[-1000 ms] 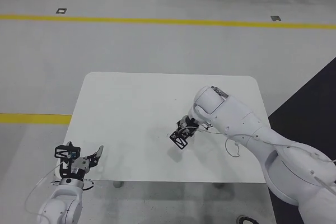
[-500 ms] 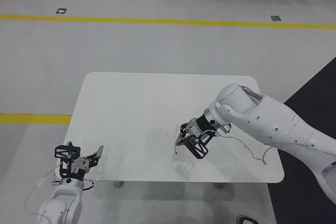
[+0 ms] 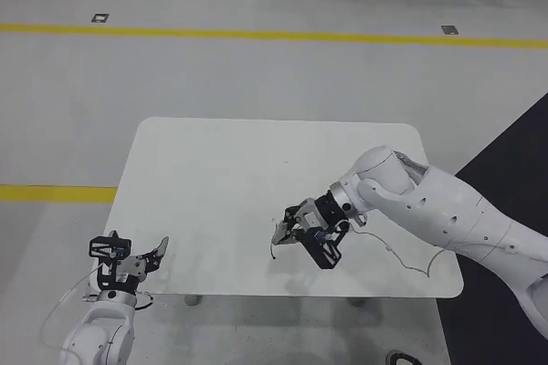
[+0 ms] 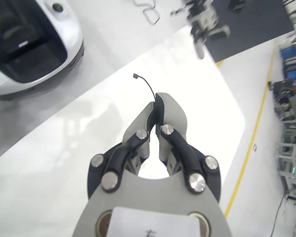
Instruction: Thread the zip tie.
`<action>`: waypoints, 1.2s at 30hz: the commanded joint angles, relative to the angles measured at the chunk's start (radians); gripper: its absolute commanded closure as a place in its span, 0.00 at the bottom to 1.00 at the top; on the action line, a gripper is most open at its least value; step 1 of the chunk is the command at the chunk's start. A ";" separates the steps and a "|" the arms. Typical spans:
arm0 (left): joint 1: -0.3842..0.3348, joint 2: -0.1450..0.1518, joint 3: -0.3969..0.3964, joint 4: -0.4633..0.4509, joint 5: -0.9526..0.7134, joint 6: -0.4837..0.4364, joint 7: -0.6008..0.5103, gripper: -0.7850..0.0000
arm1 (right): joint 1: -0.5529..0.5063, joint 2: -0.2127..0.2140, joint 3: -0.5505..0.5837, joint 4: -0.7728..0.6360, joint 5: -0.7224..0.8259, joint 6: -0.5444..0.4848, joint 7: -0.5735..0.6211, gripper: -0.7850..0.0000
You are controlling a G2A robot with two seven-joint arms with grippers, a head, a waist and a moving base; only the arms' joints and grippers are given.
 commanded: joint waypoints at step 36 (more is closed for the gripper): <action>0.000 0.000 0.000 0.000 0.000 0.000 0.000 0.00 | -0.013 0.120 0.058 -0.297 0.352 0.368 -0.415 1.00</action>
